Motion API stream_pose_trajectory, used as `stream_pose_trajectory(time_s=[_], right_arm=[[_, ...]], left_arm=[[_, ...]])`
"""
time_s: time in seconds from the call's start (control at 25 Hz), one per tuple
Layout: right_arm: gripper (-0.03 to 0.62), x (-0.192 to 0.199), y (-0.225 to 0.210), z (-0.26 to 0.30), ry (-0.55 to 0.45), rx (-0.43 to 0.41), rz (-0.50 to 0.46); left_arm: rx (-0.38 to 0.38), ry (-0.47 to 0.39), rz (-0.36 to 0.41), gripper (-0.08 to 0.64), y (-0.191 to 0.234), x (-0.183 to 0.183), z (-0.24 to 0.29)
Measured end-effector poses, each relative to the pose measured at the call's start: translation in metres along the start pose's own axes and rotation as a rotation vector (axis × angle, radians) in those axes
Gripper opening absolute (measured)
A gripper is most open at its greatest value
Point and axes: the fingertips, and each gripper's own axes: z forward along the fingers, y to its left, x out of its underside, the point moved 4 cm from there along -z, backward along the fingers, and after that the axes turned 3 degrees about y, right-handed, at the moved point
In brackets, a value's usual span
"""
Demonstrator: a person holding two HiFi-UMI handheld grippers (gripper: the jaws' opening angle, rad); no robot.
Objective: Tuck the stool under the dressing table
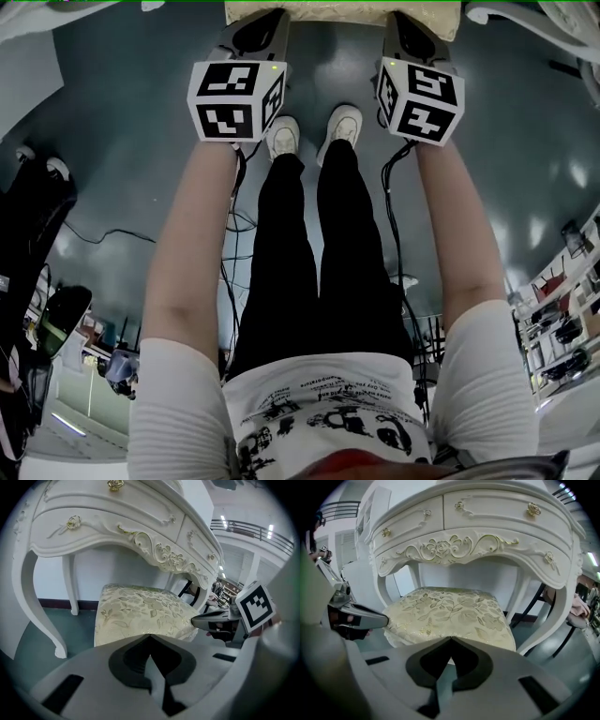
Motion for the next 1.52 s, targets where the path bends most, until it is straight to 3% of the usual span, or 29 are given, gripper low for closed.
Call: stream_pose_trajectory(time_s=[0.28,0.96,1.28,1.4,1.52], right_arm=[[0.017,-0.028,-0.014,0.027,-0.049,-0.036,-0.039],[0.017,-0.079,-0.034,0.074,-0.067,-0.004,-0.087],[0.017,-0.085,-0.035,0.076,-0.061,-0.024,-0.065],[0.017,-0.082,-0.035,0.070,-0.052,-0.048,-0.037],[0.017,-0.077,-0.036,0.054,-0.008,-0.074,-0.003]], left_arm=[[-0.025,0.051,-0.067,0.020,0.014,-0.027,0.023],[-0.021,0.122,0.008,0.020,0.037,-0.074,0.063],[-0.038,0.121,-0.041,0.020,0.041,-0.080,0.062],[-0.075,0.151,0.012,0.020,0.037,-0.077,0.059],[-0.091,0.243,0.113,0.020,0.030,-0.072,0.048]])
